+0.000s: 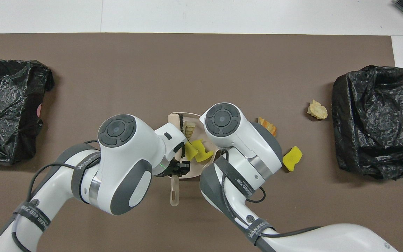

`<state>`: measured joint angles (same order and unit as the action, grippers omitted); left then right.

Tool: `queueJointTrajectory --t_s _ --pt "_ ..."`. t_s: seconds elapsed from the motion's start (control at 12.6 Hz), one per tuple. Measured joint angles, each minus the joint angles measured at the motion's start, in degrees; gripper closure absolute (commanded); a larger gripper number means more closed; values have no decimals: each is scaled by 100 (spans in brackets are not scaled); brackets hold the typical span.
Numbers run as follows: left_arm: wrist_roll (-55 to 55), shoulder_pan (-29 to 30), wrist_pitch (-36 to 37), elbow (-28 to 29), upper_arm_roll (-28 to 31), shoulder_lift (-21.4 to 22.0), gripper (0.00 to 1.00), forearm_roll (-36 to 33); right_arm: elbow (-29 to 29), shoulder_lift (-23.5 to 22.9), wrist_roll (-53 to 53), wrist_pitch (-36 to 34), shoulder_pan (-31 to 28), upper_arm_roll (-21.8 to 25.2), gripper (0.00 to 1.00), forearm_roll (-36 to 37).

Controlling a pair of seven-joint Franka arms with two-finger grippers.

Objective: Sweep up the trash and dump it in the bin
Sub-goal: 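Sweep the remaining pieces into the dustpan with the left gripper, then carry the loaded dustpan to the nearby black bag with the right gripper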

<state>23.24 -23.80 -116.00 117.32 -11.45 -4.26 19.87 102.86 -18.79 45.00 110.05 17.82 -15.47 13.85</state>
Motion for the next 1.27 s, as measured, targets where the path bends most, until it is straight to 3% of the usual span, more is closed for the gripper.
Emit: queueJointTrajectory --t_s 0.55,0.95,1.27 --pt "2022 -1 -331 -144 -130 139 100 104 -40 2 27 1 -66 4 100 4" --pt "1938 6 790 -62 -128 718 100 -163 -219 116 563 -233 -392 10 100 5" --pt "1756 -324 794 619 -166 1017 100 -219 -608 367 1688 -878 -1012 14 100 -112"
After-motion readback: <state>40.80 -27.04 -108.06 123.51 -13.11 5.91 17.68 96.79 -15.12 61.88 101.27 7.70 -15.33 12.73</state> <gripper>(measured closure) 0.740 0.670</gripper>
